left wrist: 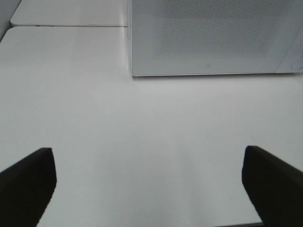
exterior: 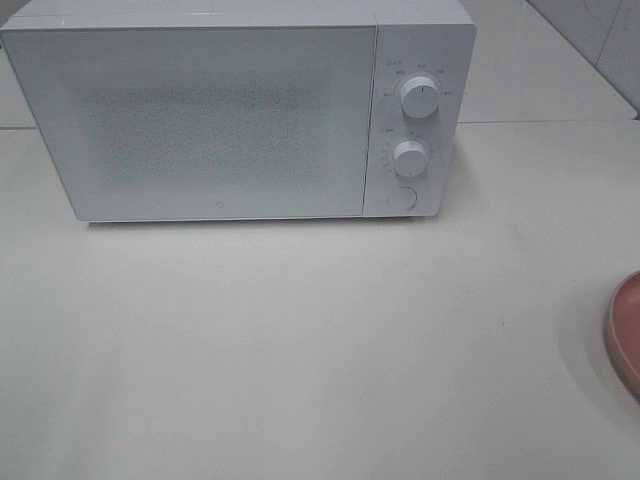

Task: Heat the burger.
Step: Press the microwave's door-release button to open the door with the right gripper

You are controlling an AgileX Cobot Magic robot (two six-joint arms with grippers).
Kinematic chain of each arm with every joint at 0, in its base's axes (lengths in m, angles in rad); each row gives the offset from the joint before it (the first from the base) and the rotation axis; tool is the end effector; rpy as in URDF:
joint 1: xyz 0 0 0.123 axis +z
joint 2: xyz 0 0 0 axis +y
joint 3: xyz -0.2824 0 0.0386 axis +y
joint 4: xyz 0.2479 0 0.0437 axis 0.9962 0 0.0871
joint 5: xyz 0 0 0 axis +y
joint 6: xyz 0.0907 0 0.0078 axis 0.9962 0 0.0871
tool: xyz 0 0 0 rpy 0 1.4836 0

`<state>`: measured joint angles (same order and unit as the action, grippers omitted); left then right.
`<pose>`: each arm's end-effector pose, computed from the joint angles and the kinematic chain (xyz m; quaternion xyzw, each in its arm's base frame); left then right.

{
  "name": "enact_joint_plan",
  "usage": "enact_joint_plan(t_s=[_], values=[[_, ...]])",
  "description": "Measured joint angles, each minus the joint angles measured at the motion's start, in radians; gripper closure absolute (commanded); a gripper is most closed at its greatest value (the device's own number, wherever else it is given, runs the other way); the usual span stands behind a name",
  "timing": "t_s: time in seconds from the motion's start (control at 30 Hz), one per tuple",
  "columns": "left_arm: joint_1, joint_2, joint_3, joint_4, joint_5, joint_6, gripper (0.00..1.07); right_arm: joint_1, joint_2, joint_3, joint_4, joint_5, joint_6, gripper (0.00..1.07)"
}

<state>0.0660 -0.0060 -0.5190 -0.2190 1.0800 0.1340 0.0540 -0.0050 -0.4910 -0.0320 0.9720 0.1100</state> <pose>-0.0087 -0.0181 0.2824 0.0354 0.8459 -0.0565 0.5291 -0.0011 -0.0025 0.2820 0.0231 0.8300 0.0297 0.5566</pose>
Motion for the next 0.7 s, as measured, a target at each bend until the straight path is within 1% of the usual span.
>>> enact_joint_plan(t_s=[0.53, 0.7], values=[[0.000, 0.000, 0.000, 0.000, -0.001, 0.000, 0.07, 0.000, 0.000, 0.000, 0.000, 0.000, -0.001, 0.34], [0.000, 0.000, 0.000, 0.000, -0.001, 0.000, 0.07, 0.000, 0.005, -0.018, 0.000, -0.004, -0.001, 0.34]])
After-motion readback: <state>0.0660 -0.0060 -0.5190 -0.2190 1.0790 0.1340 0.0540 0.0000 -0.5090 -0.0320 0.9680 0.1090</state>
